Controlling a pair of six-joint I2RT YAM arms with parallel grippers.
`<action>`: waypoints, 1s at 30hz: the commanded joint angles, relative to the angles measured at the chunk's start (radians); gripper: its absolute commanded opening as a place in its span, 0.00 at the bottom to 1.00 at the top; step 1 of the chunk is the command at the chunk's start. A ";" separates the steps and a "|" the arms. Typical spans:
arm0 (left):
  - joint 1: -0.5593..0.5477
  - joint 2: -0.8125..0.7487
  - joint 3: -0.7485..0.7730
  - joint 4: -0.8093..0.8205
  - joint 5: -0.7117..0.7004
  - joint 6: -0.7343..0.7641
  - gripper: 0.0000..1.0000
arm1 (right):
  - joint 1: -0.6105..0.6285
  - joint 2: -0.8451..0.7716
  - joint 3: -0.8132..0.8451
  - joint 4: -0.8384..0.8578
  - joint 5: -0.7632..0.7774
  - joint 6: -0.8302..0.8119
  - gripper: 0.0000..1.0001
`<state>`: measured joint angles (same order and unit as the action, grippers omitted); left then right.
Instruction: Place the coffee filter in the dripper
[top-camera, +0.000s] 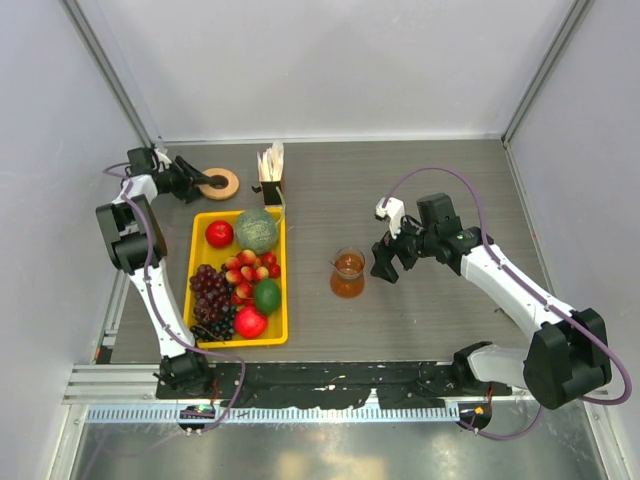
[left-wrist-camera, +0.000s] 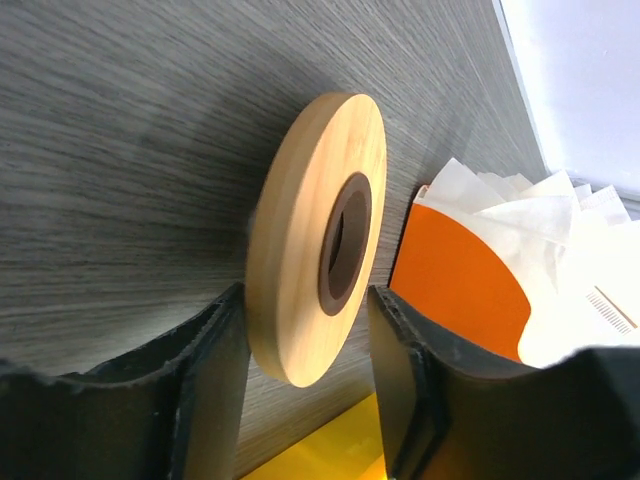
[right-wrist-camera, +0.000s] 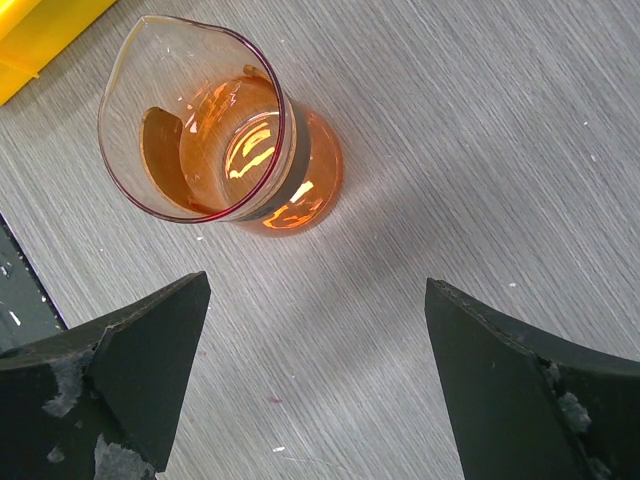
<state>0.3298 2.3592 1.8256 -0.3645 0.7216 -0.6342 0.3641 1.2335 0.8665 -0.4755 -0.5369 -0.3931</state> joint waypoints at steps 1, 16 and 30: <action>0.014 -0.023 -0.029 0.131 0.065 -0.053 0.49 | -0.001 0.003 0.046 0.011 -0.015 -0.006 0.95; 0.044 -0.251 -0.238 0.332 0.093 -0.136 0.00 | -0.057 -0.025 0.051 0.009 -0.084 0.014 0.95; 0.045 -0.914 -0.547 0.469 0.269 -0.107 0.00 | -0.194 -0.265 0.144 -0.028 -0.209 0.134 0.95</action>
<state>0.3756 1.6192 1.3312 -0.0185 0.8474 -0.7429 0.2024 1.0630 0.9184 -0.5091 -0.6746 -0.3187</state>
